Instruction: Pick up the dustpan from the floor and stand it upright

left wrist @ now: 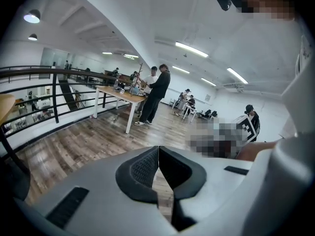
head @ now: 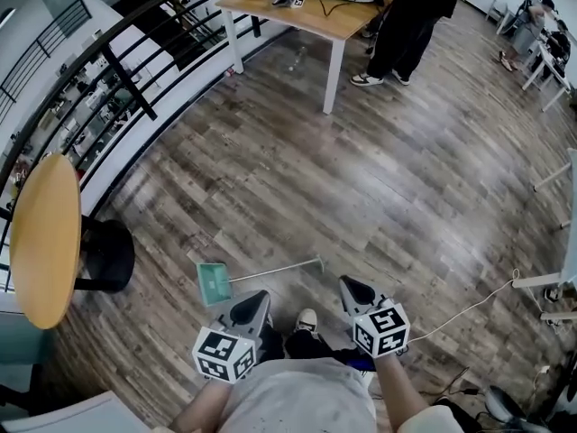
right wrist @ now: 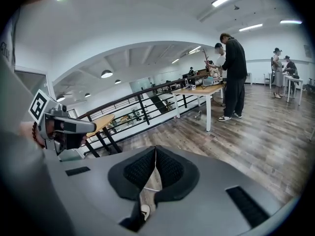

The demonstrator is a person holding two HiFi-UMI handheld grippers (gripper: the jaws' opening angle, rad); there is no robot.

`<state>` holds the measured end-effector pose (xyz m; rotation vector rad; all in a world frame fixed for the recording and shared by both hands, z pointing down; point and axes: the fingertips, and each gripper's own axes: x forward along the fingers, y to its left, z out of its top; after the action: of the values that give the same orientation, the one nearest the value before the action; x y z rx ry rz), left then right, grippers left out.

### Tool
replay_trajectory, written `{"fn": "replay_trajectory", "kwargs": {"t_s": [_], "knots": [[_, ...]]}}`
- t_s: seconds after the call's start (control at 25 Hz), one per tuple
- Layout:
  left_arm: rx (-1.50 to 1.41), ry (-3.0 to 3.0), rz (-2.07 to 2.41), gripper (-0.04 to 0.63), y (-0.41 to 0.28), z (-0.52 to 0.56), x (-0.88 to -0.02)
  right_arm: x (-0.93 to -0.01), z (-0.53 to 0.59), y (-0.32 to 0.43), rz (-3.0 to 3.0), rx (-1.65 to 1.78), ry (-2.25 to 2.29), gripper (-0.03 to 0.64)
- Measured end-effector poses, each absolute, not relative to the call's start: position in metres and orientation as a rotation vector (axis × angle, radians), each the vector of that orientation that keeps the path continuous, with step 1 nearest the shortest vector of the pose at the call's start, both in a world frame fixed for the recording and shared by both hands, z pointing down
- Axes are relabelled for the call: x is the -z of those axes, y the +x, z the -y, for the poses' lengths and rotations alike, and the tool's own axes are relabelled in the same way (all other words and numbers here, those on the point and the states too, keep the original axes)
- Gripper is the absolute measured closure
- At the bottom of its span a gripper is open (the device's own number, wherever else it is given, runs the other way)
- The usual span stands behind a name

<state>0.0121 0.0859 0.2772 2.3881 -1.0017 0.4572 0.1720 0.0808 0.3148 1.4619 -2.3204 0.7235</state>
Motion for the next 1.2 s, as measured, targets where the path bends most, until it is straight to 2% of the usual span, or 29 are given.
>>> {"fn": "replay_trajectory", "kwargs": {"t_s": [0.56,1.2], "knots": [[-0.553,2.403,0.888,0.571,-0.018,-0.027,-0.317,-0.37,-0.06,0.162,2.187,-0.812,1.475,0.591],[-0.589,2.354,0.793,0.571,-0.003,-0.001,-0.438,-0.512,-0.03,0.167,2.105,-0.887,1.377,0.591]]}}
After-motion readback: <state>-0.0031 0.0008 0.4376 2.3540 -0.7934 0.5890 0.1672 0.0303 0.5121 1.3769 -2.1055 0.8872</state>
